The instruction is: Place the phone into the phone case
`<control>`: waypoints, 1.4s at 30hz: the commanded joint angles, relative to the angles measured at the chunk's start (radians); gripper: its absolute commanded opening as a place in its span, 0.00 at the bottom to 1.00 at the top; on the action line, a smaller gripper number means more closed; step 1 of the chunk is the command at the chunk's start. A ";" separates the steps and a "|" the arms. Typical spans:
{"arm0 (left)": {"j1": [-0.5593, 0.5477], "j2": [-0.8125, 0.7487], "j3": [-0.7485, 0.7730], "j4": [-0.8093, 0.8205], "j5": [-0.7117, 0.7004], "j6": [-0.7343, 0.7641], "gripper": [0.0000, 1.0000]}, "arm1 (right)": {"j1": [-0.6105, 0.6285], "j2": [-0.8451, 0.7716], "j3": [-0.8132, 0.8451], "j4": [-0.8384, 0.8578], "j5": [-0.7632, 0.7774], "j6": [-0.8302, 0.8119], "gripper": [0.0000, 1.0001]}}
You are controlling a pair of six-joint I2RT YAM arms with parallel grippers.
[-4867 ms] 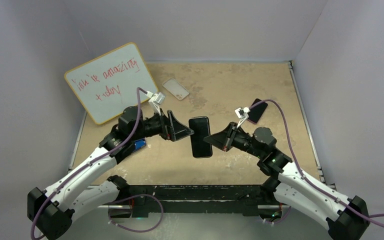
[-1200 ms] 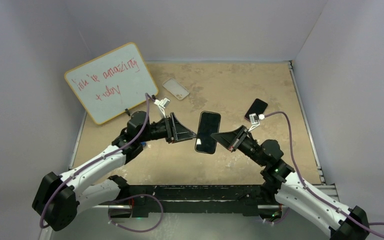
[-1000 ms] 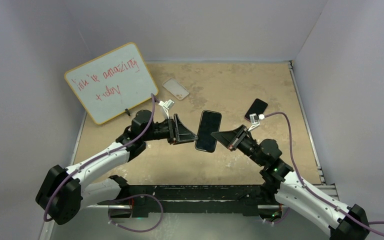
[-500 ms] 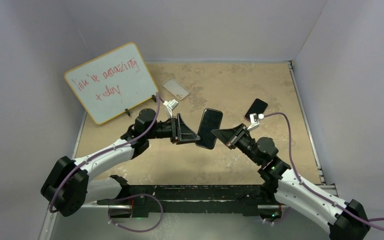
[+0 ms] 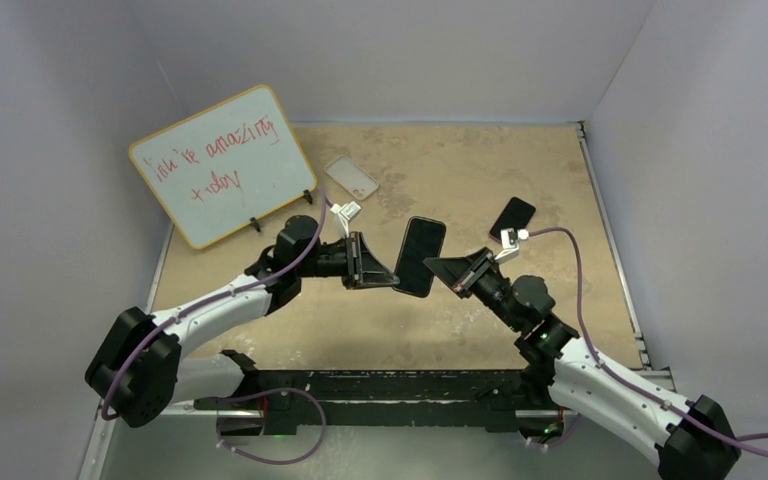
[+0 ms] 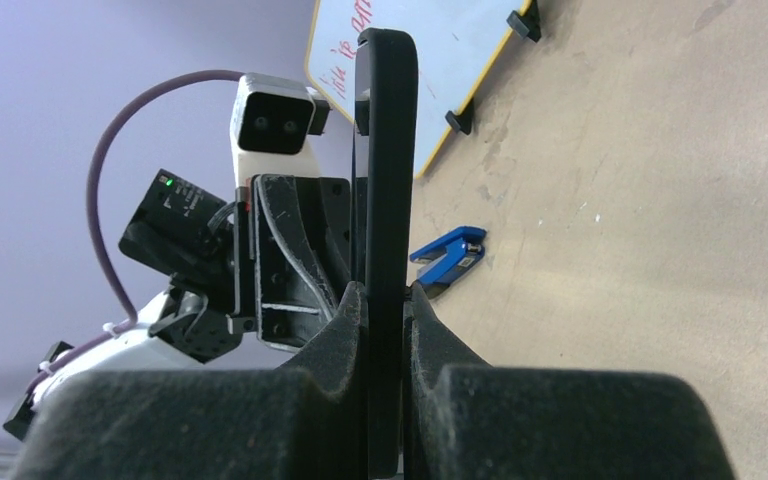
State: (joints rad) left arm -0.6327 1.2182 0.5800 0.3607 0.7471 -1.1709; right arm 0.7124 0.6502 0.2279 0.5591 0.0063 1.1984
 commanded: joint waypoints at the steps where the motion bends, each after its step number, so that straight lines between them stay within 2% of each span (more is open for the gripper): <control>1: -0.008 0.006 0.100 -0.245 -0.068 0.128 0.00 | 0.000 0.003 0.027 0.061 0.029 -0.040 0.00; 3: -0.008 0.003 0.114 -0.322 -0.103 0.156 0.00 | 0.001 0.007 0.035 0.031 0.029 -0.062 0.00; 8: -0.008 -0.008 0.102 -0.315 -0.119 0.142 0.00 | 0.000 0.032 0.056 -0.025 0.003 -0.103 0.00; 12: -0.005 -0.042 0.117 -0.351 -0.164 0.169 0.33 | 0.001 0.035 0.047 -0.040 -0.005 -0.098 0.00; 15: -0.005 -0.064 0.175 -0.509 -0.255 0.256 0.45 | -0.001 0.047 0.047 -0.072 -0.039 -0.097 0.00; 16: -0.005 -0.071 0.191 -0.544 -0.287 0.291 0.48 | 0.001 0.060 0.055 -0.097 -0.049 -0.104 0.00; 18: -0.005 -0.085 0.220 -0.602 -0.359 0.350 0.62 | 0.000 0.096 0.068 -0.127 -0.078 -0.123 0.00; 20: -0.005 -0.092 0.229 -0.633 -0.416 0.417 0.69 | 0.000 0.124 0.067 -0.122 -0.121 -0.128 0.00; 24: 0.003 -0.106 0.211 -0.590 -0.402 0.455 0.70 | 0.000 0.147 0.054 0.073 -0.233 -0.169 0.00; 31: 0.039 -0.135 0.221 -0.486 -0.336 0.430 0.70 | 0.000 0.147 0.072 0.144 -0.394 -0.205 0.00; 42: 0.045 -0.107 0.192 -0.341 -0.209 0.400 0.62 | 0.000 0.156 0.062 0.211 -0.426 -0.179 0.00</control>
State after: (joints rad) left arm -0.5934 1.1030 0.7742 -0.0898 0.4694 -0.7666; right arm 0.7128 0.8173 0.2443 0.6201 -0.3866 1.0096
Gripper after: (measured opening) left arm 0.641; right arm 0.072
